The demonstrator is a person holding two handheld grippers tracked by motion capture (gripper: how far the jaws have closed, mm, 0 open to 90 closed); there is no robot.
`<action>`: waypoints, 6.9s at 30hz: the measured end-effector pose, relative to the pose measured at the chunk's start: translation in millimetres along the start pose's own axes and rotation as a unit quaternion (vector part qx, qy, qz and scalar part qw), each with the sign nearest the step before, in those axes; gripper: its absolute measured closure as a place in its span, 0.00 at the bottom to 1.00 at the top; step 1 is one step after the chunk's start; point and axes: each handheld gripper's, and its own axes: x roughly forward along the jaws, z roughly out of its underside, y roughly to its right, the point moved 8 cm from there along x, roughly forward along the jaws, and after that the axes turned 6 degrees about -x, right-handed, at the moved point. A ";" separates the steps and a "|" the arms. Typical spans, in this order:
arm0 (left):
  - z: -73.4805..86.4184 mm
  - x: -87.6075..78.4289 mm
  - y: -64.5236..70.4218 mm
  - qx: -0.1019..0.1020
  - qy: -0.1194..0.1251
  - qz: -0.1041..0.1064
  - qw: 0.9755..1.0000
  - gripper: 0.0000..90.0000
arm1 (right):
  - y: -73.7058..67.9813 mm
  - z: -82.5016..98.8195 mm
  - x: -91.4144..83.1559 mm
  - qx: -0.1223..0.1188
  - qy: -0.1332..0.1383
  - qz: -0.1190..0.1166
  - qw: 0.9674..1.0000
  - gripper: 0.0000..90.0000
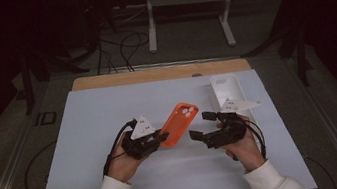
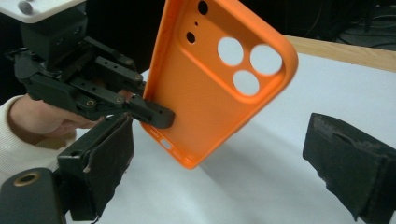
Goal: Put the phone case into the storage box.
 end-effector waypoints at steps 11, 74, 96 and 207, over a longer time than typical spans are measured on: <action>-2.3 -1.1 2.8 -0.007 0.007 -0.023 1.000 0.89 | -1.3 -0.9 2.1 -0.003 0.000 0.007 1.000 0.10; 8.2 5.7 16.2 -0.018 0.043 -0.135 0.990 0.89 | -4.8 -26.4 22.5 0.068 0.032 0.054 0.996 0.09; 14.1 16.5 33.2 -0.022 0.040 -0.121 0.992 0.88 | 0.8 -29.7 35.1 0.134 0.049 0.050 0.988 0.11; 22.4 -33.1 -6.2 -0.092 0.062 -0.114 0.987 0.00 | 1.3 -38.2 29.0 0.064 0.044 0.085 0.993 0.19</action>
